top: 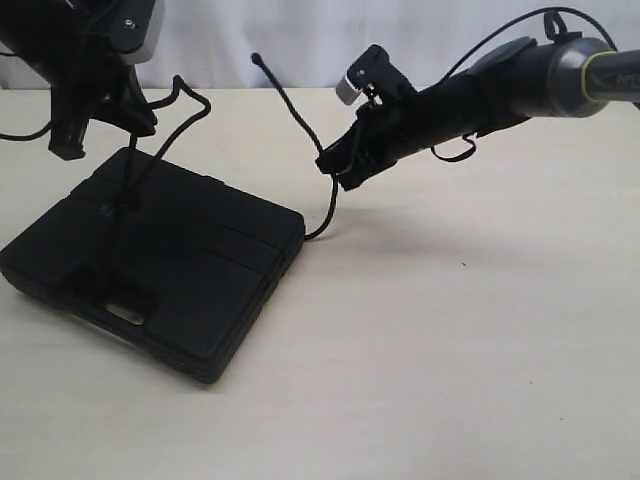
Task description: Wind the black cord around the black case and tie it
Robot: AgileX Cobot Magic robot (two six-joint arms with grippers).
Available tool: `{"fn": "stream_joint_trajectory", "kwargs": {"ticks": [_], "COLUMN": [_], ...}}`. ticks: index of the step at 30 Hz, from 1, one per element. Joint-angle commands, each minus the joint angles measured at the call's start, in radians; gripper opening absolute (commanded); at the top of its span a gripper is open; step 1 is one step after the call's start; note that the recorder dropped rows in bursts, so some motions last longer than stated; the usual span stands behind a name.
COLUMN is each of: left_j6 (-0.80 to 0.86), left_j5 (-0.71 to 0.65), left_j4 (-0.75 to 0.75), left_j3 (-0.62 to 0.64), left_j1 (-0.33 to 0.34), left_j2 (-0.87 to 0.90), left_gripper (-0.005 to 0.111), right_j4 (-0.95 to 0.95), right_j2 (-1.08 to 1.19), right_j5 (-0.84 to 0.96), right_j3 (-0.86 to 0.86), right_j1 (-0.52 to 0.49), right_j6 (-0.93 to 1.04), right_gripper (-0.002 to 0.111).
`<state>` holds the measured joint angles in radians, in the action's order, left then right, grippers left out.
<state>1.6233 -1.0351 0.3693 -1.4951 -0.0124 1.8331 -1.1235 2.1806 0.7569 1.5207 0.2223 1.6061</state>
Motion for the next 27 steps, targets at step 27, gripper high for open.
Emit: {"fn": "stream_joint_trajectory", "kwargs": {"ticks": [27], "left_j6": [0.52], "left_j5": [0.163], "left_j4": [-0.076], "left_j3": [-0.007], "left_j1": [-0.151], "left_j2": [-0.009], "left_gripper": [0.0], "right_j4": [0.366], "right_j2": [-0.138], "right_j5": [-0.109], "right_j3": [0.014], "right_j1": [0.001], "right_j6": [0.513], "right_gripper": [0.004]}}
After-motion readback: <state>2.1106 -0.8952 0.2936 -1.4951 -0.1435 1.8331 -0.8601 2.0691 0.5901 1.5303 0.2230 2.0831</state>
